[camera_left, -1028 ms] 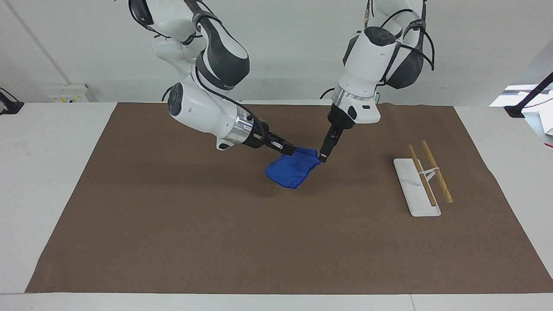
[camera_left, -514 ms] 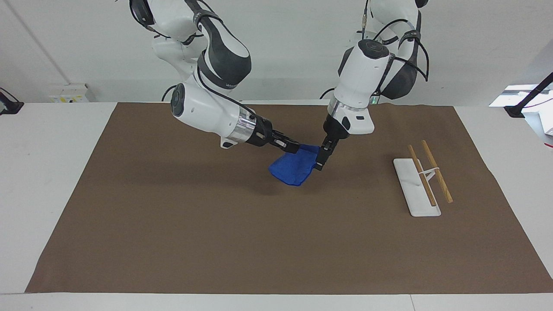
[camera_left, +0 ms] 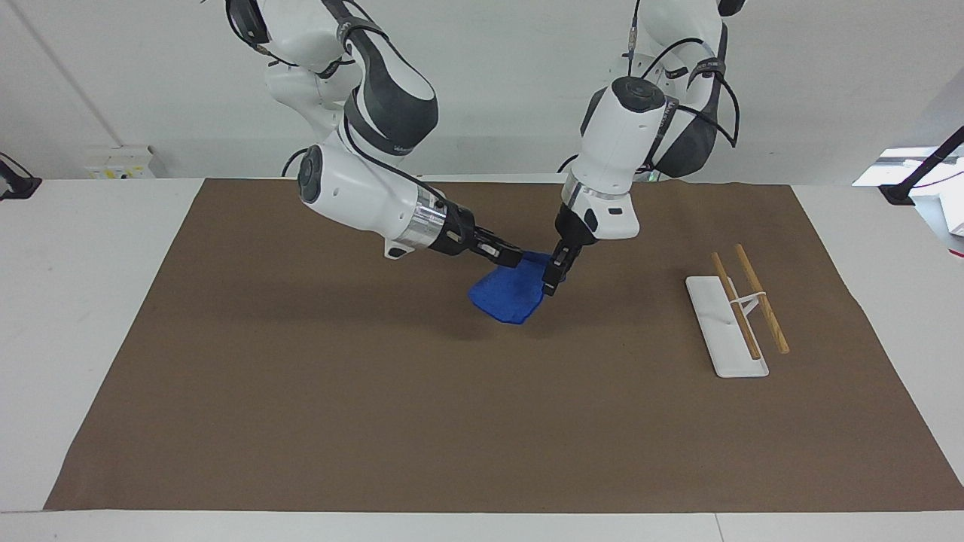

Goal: Right arm passes towel to left arm to hang
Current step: 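Grasp the towel with the left gripper next to the right gripper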

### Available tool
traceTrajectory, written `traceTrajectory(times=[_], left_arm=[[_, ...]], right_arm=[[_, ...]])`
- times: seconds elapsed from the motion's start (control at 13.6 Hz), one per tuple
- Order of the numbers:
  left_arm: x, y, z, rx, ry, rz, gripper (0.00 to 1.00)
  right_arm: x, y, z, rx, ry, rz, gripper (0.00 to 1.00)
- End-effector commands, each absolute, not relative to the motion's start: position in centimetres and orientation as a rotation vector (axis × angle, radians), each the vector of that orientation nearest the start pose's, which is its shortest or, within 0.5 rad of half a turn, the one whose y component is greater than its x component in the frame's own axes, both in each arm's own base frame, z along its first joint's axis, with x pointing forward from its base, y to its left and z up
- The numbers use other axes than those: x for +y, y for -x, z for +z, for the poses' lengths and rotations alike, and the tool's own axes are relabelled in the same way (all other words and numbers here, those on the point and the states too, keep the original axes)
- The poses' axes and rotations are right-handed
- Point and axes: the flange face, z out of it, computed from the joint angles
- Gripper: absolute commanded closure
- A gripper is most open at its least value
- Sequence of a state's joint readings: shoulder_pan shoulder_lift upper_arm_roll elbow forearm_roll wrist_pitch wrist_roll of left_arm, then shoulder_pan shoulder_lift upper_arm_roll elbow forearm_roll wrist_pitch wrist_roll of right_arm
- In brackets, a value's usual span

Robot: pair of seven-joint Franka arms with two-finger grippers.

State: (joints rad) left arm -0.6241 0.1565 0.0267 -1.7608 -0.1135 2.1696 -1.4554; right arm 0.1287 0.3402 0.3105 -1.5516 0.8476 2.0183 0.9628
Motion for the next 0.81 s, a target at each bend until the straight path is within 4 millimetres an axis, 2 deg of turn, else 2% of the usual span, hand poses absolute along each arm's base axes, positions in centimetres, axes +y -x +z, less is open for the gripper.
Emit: traceTrajectory(times=[0.0,0.15,0.29,0.37,0.44,0.51,0.66,0.73], left_arm=[[-35.96,-51.68,49.84,-1.467,3.063,-0.071,0.85],[-36.0,-51.74,49.86,-1.471,3.064,-0.074,0.97],[-35.83,-52.0,50.02,-1.48,3.065,-0.081,1.0],[-35.84,-52.02,49.93,-1.479,3.064,-0.079,1.0],[-35.78,-52.09,50.0,-1.482,3.064,-0.081,1.0],[-35.81,-52.14,50.0,-1.483,3.065,-0.083,1.0],[-35.66,-52.26,50.12,-1.487,3.063,-0.083,1.0],[-35.48,-52.3,50.02,-1.487,3.054,-0.075,1.0]], right_arm=[[30.46,-60.72,49.75,1.012,2.067,0.601,0.99],[30.45,-60.72,49.75,1.012,2.068,0.6,0.99],[30.45,-60.69,49.84,1.013,2.068,0.599,0.97],[30.44,-60.69,49.83,1.009,2.072,0.596,0.83],[30.35,-60.72,49.81,1.0,2.078,0.59,0.48],[30.32,-60.74,49.77,0.999,2.086,0.583,0.0],[30.6,-60.47,49.83,0.968,2.16,0.532,0.0],[30.1,-60.54,49.85,0.954,2.22,0.483,0.0]])
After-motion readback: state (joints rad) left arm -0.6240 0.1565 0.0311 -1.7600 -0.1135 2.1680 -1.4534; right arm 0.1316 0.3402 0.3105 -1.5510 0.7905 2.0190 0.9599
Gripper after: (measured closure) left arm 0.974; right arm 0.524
